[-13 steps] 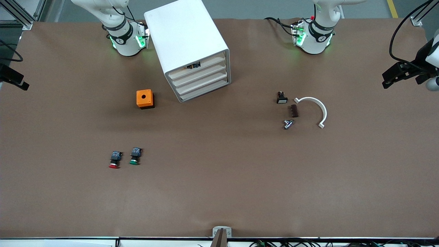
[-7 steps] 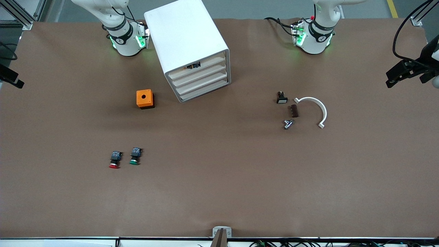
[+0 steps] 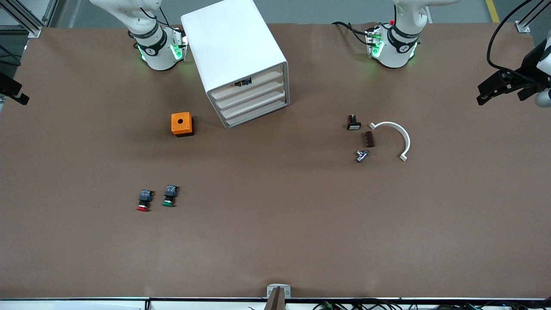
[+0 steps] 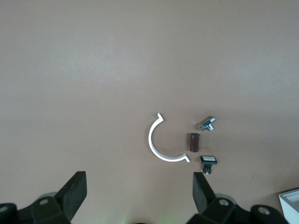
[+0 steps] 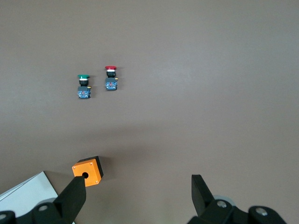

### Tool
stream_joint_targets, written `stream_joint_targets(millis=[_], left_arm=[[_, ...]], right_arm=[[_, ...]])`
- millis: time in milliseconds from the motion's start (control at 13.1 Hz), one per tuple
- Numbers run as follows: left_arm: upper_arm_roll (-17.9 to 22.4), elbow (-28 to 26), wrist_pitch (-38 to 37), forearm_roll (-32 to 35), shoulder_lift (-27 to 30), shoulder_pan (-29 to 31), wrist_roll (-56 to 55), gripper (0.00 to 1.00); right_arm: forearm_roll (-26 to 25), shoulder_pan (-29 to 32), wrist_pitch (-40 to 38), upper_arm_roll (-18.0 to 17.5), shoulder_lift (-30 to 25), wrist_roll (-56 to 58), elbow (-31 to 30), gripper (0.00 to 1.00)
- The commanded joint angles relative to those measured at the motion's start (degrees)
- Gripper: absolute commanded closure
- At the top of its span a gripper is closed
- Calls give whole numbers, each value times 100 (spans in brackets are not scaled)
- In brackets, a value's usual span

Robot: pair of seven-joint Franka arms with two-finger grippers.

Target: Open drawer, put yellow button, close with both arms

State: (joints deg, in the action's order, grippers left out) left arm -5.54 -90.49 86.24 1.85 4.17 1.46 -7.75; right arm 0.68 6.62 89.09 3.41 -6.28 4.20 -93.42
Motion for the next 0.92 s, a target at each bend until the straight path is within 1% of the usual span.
stream_joint_targets(millis=[0, 77, 230, 843], left_arm=[[-167, -144, -55, -89, 163, 4, -121, 0], [-202, -309, -2, -89, 268, 3, -165, 0], [-219, -442, 60, -89, 339, 12, -166, 0], [-211, -258, 69, -80, 242, 153, -43, 0]], right_arm=[[-234, 32, -5, -182, -48, 73, 8, 0], [-366, 32, -14, -261, -57, 20, 52, 0], [-411, 41, -5, -271, -31, 37, 87, 0], [-446, 32, 144, -262, 75, 72, 157, 0]])
